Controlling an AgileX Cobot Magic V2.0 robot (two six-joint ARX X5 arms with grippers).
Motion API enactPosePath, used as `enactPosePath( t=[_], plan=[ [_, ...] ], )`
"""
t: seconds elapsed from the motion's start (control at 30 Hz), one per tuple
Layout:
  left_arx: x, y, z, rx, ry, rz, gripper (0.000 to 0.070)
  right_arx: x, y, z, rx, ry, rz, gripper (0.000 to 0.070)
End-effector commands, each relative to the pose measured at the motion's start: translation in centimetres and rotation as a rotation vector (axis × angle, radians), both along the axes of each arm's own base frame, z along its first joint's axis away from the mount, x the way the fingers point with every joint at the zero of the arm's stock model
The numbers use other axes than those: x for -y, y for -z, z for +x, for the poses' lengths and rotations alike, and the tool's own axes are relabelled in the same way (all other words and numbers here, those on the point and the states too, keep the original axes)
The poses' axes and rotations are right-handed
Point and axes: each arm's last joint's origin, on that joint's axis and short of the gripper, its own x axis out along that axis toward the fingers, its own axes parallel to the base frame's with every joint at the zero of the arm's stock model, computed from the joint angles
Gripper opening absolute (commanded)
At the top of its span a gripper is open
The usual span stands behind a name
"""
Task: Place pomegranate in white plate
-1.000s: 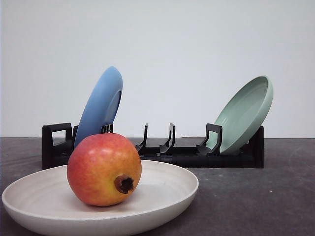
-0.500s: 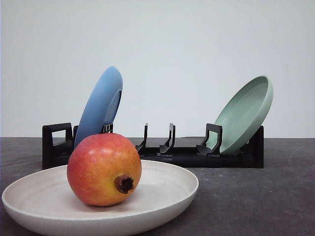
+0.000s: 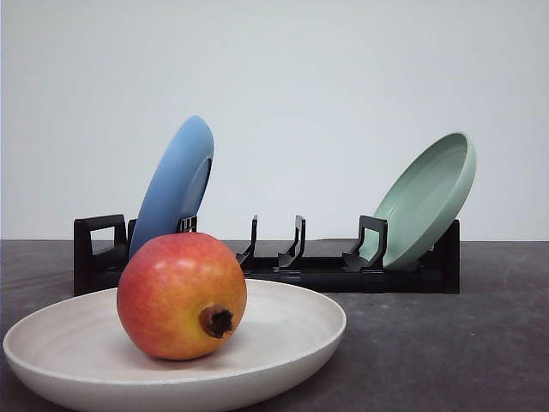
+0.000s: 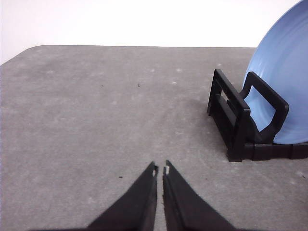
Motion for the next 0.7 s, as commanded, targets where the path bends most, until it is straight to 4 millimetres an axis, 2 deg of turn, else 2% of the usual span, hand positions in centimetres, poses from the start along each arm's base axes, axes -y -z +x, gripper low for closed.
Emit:
enactPosePath(
  t=[0.0,0.67],
  plan=[
    [0.00,0.38,0.05,-0.009,0.003,0.008,0.0000,0.02,0.03,0.02,0.007,0.004,0.011,0.0000],
    [0.00,0.38,0.05,-0.009,0.003,0.008,0.0000,0.02,0.04,0.02,0.007,0.004,0.011,0.0000]
  ],
)
